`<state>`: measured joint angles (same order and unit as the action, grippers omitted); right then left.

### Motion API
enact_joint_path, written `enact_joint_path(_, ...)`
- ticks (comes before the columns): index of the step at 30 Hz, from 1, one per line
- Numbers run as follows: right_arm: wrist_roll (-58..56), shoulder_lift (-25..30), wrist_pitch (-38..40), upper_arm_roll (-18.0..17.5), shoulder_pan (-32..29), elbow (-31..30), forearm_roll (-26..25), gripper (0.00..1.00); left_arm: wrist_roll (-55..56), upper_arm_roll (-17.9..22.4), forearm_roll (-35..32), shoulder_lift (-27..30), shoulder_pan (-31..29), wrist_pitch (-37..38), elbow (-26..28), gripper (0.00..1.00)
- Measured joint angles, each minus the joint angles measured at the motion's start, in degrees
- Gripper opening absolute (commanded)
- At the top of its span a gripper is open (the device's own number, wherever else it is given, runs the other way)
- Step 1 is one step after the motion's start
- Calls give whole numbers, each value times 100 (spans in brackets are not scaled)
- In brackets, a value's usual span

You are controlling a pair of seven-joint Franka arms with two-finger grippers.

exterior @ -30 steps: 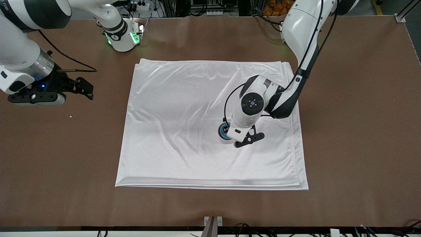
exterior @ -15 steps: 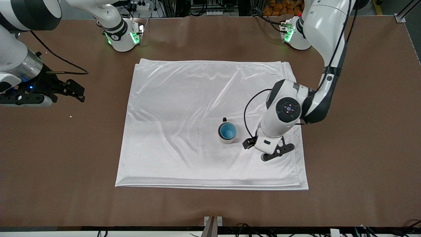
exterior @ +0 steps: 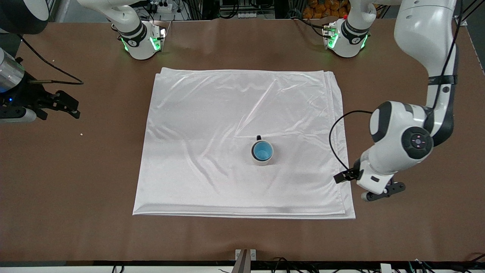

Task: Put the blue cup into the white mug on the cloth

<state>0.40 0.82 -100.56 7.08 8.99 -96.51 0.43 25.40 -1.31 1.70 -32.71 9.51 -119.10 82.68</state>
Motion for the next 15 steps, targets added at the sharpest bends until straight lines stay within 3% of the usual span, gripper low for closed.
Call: enact_joint_path(15, 0, -1, 57, -79, -69, 88, 102, 100, -1446, -1, -5, 220, -754, 440, 0, 100)
